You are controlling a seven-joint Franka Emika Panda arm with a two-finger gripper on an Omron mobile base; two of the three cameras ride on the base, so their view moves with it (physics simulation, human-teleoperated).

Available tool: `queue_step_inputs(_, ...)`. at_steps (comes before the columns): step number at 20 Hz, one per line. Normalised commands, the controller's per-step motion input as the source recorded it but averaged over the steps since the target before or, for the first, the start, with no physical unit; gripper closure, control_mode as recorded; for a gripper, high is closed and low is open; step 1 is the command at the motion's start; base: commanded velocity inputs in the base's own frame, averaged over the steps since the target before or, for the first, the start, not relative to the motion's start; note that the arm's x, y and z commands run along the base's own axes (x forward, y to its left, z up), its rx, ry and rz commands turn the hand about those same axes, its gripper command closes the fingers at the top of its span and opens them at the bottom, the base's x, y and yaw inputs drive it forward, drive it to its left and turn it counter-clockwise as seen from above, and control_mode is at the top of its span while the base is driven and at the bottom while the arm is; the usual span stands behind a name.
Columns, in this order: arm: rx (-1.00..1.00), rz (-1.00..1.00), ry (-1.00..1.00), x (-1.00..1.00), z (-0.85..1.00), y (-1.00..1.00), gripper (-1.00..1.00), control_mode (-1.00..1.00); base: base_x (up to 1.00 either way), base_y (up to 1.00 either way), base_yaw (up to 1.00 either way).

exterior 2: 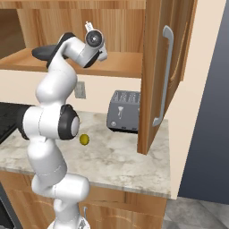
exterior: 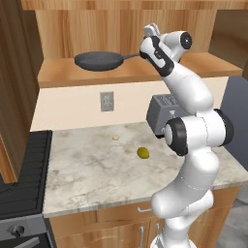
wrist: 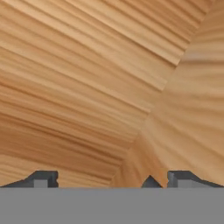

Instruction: Pick the pan from the cabinet and place it on the stove. Then turn on the stove burner for the pan.

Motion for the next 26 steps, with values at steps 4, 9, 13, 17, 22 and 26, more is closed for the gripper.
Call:
queue_step_inputs(4, 0.02, 0.0, 0.0, 0.29, -0.17, 0.17, -1.0, -1.0, 0.0, 0.0, 0.0)
queue_step_inputs(9, 0.02, 0.0, 0.0, 0.28, -0.18, 0.16, -1.0, -1.0, 0.0, 0.0, 0.0)
queue_step_inputs(13, 0.0, 0.0, 0.0, 0.32, -0.23, 0.18, -1.0, -1.0, 0.0, 0.0, 0.0)
queue_step_inputs(17, 0.0, 0.0, 0.0, 0.3, -0.23, 0.19, -1.0, -1.0, 0.0, 0.0, 0.0)
queue_step_inputs(22, 0.0, 0.0, 0.0, 0.26, -0.27, 0.22, 1.0, -1.0, 0.0, 0.0, 0.0)
queue_step_inputs(26, 0.0, 0.0, 0.0, 0.27, -0.25, 0.21, 1.0, -1.0, 0.0, 0.0, 0.0)
